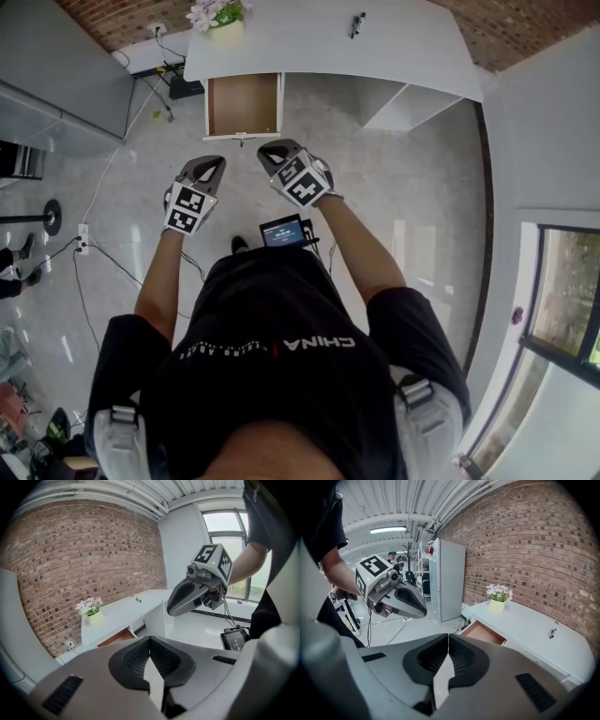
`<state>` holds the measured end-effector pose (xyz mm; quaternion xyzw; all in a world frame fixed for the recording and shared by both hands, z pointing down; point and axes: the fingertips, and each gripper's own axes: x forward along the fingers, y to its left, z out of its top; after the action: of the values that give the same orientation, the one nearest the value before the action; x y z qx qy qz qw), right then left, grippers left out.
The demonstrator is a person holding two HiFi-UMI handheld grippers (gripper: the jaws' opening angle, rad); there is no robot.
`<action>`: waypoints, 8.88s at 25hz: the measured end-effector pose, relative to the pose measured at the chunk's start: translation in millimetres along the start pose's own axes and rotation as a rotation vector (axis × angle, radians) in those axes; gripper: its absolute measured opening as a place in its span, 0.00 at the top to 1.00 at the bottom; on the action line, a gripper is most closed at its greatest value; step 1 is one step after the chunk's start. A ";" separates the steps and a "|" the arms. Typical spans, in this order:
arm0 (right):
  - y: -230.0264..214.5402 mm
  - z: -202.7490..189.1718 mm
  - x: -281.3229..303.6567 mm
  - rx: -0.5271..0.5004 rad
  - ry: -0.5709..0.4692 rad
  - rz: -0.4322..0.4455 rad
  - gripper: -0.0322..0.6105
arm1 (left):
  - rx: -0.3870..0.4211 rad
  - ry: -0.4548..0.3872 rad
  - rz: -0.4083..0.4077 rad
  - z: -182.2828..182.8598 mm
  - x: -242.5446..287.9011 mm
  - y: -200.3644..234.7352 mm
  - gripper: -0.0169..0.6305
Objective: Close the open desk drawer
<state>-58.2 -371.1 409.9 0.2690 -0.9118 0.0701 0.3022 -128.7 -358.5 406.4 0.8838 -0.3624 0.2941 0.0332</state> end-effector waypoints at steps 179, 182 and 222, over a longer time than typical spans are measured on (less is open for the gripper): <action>-222.4 -184.9 419.8 -0.553 -0.216 -0.230 0.82 | 0.368 -0.205 0.210 -258.5 399.2 219.6 0.85; -231.3 -181.2 425.5 -0.552 -0.206 -0.229 0.82 | 0.374 -0.189 0.209 -256.1 405.5 228.7 0.85; -231.8 -194.5 372.5 -0.260 -0.264 -0.217 0.81 | 0.252 -0.174 0.173 -257.4 389.7 182.4 0.95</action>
<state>-85.3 -677.6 778.2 0.3311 -0.9105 -0.1170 0.2181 -156.8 -664.6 802.5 0.8687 -0.3987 0.2613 -0.1349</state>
